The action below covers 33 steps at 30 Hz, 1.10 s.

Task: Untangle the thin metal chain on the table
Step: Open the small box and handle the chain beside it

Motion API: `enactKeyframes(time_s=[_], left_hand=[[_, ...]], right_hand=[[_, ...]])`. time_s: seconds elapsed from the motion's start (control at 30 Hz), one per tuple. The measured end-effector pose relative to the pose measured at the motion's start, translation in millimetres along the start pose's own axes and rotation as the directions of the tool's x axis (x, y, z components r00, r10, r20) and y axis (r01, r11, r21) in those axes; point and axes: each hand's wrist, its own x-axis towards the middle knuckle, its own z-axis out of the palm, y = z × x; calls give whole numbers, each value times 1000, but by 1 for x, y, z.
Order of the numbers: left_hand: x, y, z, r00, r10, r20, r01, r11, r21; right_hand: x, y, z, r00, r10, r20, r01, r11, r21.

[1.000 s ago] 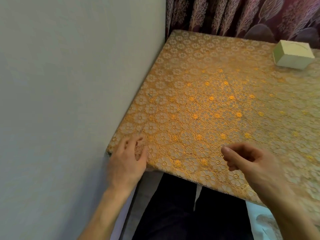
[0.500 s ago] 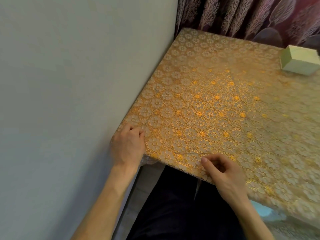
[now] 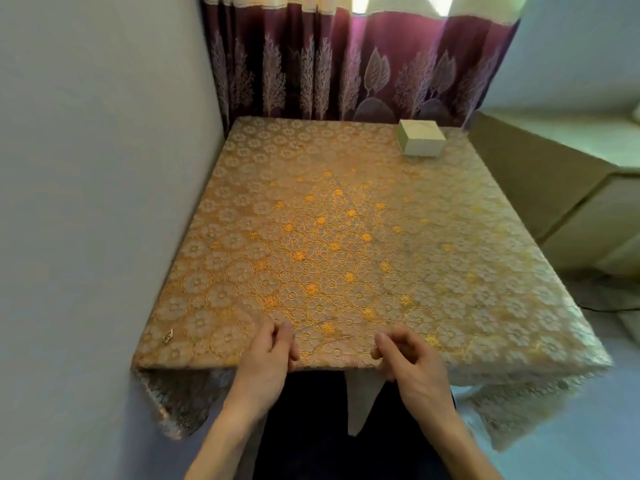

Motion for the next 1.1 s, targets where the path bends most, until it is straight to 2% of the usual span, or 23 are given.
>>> enactKeyframes(time_s=[0.07,0.13,0.23,0.37,0.53,0.67,0.8,0.97,1.1], left_hand=[[-10,8,28,988,-30,153,45,994,-98],[-21,13,54,955,-47,292,86,989,-122],[-40,22,88,884,-88,460,161,979,-123],[-70,24,121,758,-147,636,199,980,-11],[-86,16,150,644,-187,742,41,977,210],[-88,10,175,594,-211,776,-90,941,325],[-93,11,212,564,-277,778,-90,915,392],[-91,11,276,582,-348,734,-86,872,482],[-85,8,338,590,-458,665,-47,803,594]], right_hand=[[-23,7,-23,993,18,-117,-15,1000,24],[-49,13,-42,971,60,-232,-49,998,49],[-90,22,-68,895,134,-426,-90,988,121],[-144,38,-89,733,224,-643,-138,974,182],[-199,63,-100,470,298,-831,-147,955,259],[-224,77,-113,327,331,-885,-138,943,302],[-239,92,-133,238,375,-896,-142,926,350],[-229,119,-174,218,473,-854,-207,877,433],[-209,140,-220,250,603,-758,-301,792,531]])
